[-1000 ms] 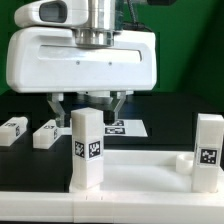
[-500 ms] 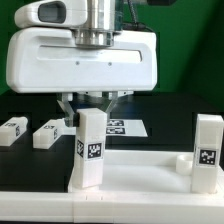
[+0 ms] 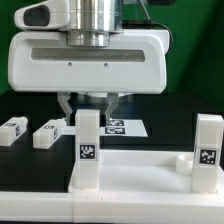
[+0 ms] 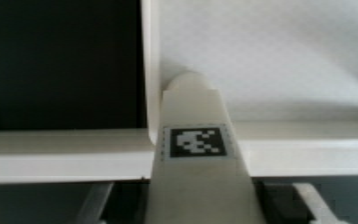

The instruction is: Assemble desk

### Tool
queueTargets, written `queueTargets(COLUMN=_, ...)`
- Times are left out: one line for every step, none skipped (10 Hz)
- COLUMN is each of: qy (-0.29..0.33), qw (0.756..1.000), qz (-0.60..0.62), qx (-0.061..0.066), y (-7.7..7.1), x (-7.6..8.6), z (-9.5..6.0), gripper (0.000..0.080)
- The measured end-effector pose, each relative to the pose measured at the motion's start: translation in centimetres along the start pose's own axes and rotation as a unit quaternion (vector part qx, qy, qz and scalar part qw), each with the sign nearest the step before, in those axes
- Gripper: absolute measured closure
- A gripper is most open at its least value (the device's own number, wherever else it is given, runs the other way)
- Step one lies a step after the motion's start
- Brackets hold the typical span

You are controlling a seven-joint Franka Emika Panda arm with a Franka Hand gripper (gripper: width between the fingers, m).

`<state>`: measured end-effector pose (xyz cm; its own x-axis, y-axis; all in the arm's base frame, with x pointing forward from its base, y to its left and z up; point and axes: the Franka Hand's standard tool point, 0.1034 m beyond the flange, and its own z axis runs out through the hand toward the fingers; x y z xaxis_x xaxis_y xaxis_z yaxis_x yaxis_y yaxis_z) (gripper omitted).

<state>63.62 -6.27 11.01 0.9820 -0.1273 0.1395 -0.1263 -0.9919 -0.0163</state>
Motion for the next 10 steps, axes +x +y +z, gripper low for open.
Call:
queueTargets(qy=0.000, qw=0.999, qz=0.050, qx=0.000, y=-0.15, x=-0.01, z=0.01, gripper=0.0508)
queueTargets(qy=-0.001, qw=0.993, qz=0.118, qx=0.000, y=-0.33, x=-0.04, z=0.04, gripper=0.0508)
queueTargets(qy=-0.001, qw=0.984, qz=0.180, qx=0.000, y=-0.42, x=-0.06, z=0.07, gripper=0.0508)
queueTargets(qy=-0.001, qw=0.971, qz=0.240, qx=0.000, y=-0.52, x=-0.06, z=0.09, gripper=0.0508)
queueTargets(qy=-0.001, qw=0.963, qz=0.270, qx=0.001, y=-0.47, x=-0.01, z=0.08, gripper=0.0508)
queueTargets(qy=-0.005, qw=0.957, qz=0.292, qx=0.003, y=-0.45, x=0.04, z=0.07, gripper=0.0508)
queueTargets(qy=-0.005, qw=0.947, qz=0.322, qx=0.004, y=-0.46, x=0.04, z=0.07, gripper=0.0508)
queueTargets(qy=-0.005, qw=0.944, qz=0.330, qx=0.004, y=-0.46, x=0.05, z=0.07, gripper=0.0508)
queueTargets(qy=-0.005, qw=0.946, qz=0.323, qx=0.003, y=-0.47, x=0.02, z=0.12, gripper=0.0508)
queueTargets(qy=-0.005, qw=0.958, qz=0.287, qx=0.002, y=-0.48, x=-0.01, z=0.15, gripper=0.0326)
